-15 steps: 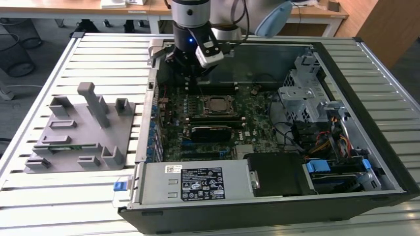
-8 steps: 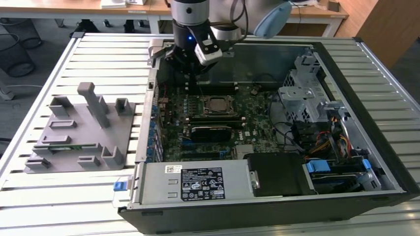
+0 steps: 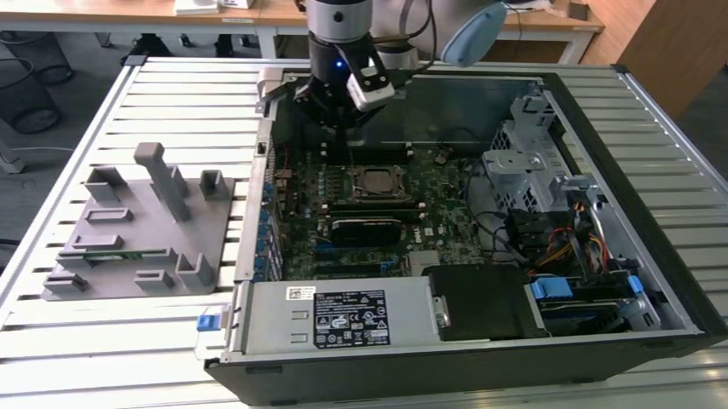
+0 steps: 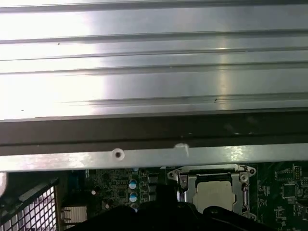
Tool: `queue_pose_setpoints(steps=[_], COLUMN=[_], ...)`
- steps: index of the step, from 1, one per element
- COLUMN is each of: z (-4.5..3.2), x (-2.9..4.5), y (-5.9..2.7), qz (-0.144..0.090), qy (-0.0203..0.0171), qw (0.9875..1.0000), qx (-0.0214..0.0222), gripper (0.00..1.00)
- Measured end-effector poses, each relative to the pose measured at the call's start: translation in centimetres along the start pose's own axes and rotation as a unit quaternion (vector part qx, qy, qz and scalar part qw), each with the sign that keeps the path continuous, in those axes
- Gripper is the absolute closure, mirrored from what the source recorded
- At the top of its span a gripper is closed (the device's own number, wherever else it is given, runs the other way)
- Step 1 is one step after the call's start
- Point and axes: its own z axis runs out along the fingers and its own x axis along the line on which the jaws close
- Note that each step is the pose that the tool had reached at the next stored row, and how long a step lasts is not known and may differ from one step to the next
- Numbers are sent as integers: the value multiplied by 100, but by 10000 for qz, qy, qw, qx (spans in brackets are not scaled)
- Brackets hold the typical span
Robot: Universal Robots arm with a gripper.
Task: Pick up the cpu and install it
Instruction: 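Install the first cpu locking lever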
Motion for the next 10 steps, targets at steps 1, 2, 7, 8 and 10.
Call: queue_pose_setpoints(steps=[1,2,7,8,10], z=[0,1,9,11,11], x=[-32,-66,-281,-295,-295], y=[2,4,18,18,13], qz=[0,0,-2,-2,-2], qy=[9,18,77,80,81], qw=[10000,10000,10000,10000,10000], qx=[0,1,4,5,4], gripper=[89,89,89,89,89])
